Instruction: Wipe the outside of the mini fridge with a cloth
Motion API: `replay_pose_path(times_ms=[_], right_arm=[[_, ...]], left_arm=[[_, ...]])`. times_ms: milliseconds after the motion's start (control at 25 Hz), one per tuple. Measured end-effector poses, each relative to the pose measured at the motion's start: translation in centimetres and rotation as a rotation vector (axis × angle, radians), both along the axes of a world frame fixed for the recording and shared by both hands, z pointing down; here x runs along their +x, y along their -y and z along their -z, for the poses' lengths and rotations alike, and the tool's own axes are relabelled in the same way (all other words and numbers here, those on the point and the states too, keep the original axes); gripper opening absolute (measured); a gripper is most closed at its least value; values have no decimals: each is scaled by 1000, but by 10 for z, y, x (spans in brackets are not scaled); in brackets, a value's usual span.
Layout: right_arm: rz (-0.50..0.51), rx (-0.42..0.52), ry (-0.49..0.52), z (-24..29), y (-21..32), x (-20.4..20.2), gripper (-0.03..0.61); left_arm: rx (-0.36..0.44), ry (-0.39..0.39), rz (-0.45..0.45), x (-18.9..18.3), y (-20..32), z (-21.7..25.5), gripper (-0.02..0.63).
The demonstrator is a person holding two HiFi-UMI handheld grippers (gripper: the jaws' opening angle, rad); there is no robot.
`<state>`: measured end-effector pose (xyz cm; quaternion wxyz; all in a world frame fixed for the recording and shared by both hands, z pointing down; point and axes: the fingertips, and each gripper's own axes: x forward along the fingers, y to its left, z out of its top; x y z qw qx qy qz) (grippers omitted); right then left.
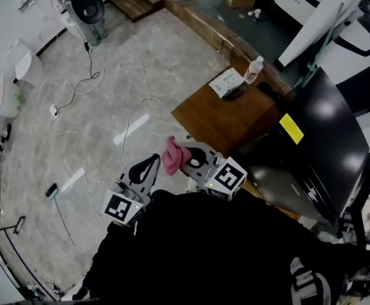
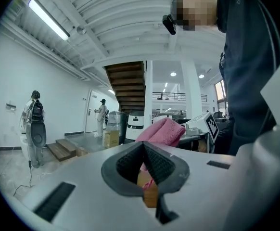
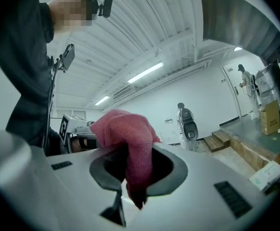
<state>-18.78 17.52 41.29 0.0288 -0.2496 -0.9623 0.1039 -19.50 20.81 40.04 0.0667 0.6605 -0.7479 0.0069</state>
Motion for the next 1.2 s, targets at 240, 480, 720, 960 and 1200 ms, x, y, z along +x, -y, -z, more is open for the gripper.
replay_pose_path(times_ms=[240, 480, 720, 960, 1200], right_arm=[[-103, 19, -7, -2, 45, -43, 75], [-321, 78, -26, -6, 85, -114, 76], [-591, 137, 7, 21, 109, -182, 75], [-886, 86, -38, 12, 140, -190, 77], [-1053, 19, -37, 4, 171, -165, 77]], left_arm=[[14, -29, -116, -63, 45, -4, 6], [23, -62, -337, -138, 86, -16, 6], [22, -49, -547, -207, 107, -1, 6], [-4, -71, -713, -241, 127, -8, 6], [-10, -76, -836, -227, 168, -13, 6]])
